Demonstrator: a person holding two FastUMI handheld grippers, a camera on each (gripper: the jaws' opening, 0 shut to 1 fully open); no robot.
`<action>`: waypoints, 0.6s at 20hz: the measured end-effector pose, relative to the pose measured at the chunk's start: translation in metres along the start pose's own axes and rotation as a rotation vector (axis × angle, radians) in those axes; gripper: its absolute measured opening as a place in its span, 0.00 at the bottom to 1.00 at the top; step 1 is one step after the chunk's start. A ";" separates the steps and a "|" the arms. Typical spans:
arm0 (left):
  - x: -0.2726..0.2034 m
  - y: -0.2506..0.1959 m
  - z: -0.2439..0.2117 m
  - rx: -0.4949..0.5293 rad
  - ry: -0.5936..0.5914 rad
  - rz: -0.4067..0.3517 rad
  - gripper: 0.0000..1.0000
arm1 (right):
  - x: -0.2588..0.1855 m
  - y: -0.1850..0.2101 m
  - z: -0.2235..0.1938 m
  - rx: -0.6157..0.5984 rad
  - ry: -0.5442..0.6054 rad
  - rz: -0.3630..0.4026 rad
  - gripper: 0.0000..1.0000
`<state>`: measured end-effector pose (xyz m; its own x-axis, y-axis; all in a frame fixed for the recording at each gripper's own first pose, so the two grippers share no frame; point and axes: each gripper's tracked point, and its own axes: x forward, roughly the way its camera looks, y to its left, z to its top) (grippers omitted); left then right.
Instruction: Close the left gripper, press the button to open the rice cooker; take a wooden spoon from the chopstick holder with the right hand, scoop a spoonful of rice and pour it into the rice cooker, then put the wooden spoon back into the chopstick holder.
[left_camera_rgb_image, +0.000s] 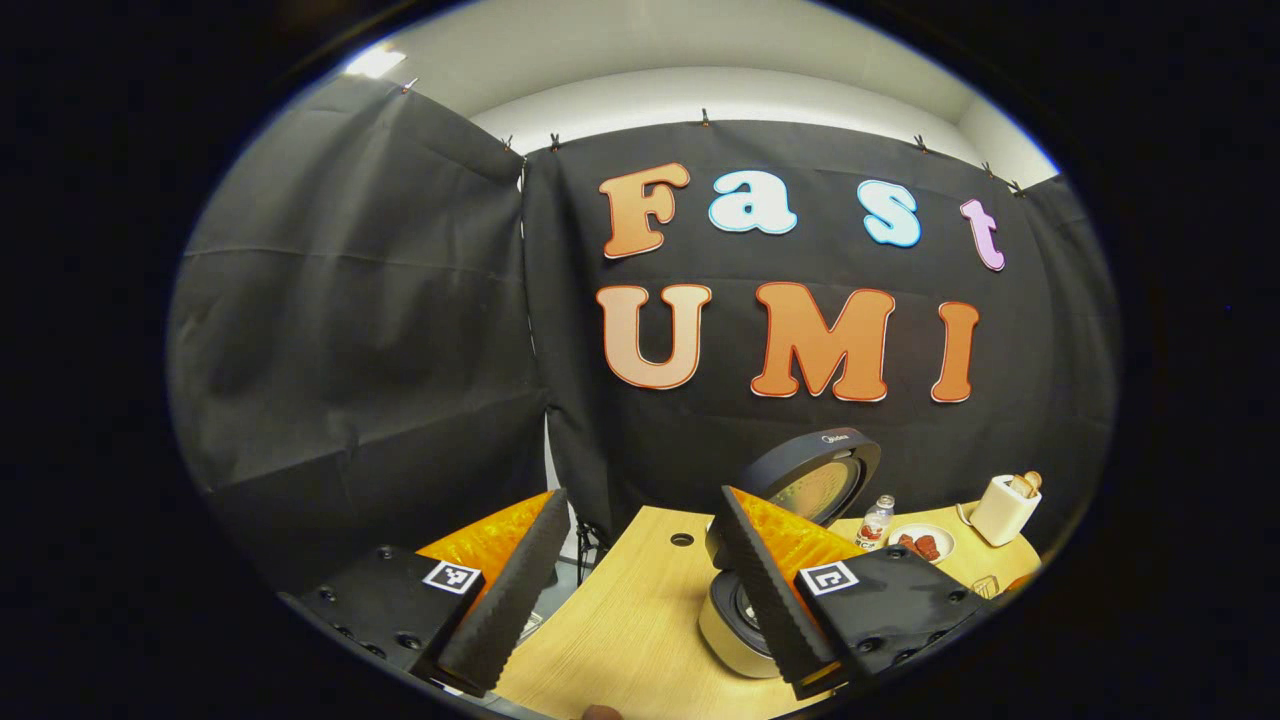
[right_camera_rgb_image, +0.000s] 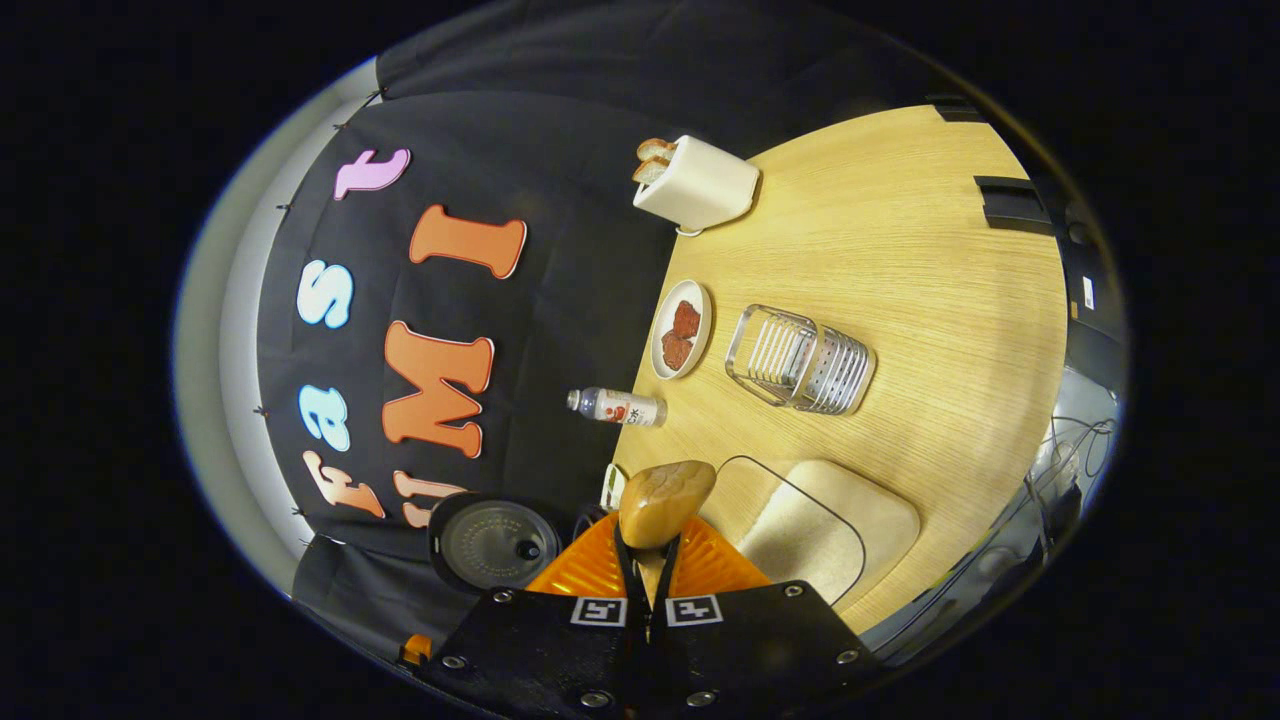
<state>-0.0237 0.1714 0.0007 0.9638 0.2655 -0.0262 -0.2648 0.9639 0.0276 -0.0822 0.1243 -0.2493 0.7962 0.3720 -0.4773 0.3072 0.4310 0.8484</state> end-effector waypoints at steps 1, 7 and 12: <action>0.000 -0.002 0.000 -0.006 -0.001 -0.005 1.00 | -0.001 0.007 0.001 0.002 0.006 0.001 0.00; 0.005 0.000 -0.011 -0.011 0.006 -0.002 1.00 | 0.009 0.063 0.005 0.010 0.024 0.070 0.00; 0.011 0.005 -0.015 -0.016 0.022 -0.001 1.00 | 0.041 0.124 0.000 -0.037 0.047 0.148 0.00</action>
<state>-0.0147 0.1799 -0.0143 0.9630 0.2651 -0.0484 -0.2649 0.9642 0.0116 -0.0113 0.1926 -0.1635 0.8058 0.4712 -0.3588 0.1683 0.3986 0.9015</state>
